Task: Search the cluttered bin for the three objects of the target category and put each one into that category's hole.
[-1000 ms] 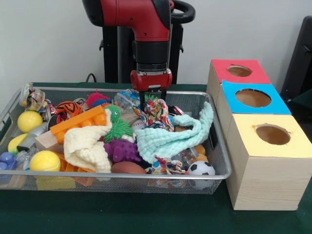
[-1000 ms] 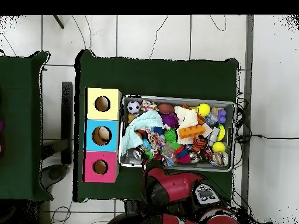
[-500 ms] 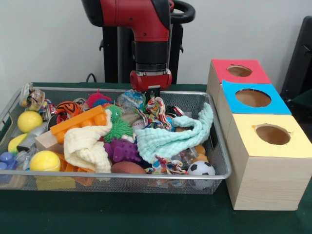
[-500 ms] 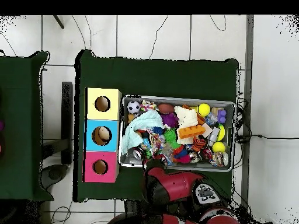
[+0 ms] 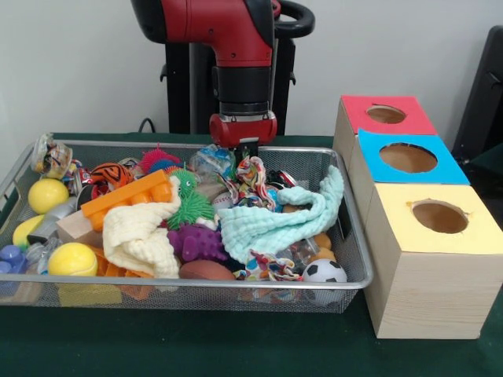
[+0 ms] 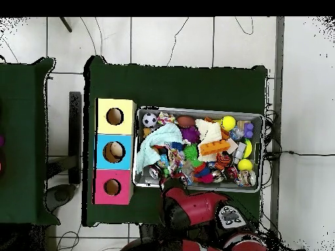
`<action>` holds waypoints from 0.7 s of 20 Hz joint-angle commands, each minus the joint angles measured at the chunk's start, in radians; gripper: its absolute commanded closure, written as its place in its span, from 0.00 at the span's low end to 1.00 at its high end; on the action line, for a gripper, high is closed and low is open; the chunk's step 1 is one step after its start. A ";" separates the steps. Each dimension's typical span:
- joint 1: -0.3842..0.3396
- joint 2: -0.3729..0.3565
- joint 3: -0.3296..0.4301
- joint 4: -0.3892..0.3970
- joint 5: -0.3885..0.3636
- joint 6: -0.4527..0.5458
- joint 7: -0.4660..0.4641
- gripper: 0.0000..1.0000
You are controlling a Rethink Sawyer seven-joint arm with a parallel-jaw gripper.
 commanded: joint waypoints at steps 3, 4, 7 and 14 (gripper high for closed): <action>-0.085 -0.034 0.145 -0.012 -0.058 -0.031 0.166 1.00; -0.100 -0.051 0.158 0.003 -0.065 -0.030 0.172 1.00; -0.106 -0.092 0.168 0.033 -0.063 -0.047 0.180 1.00; -0.076 -0.190 0.160 0.114 -0.001 -0.048 0.204 1.00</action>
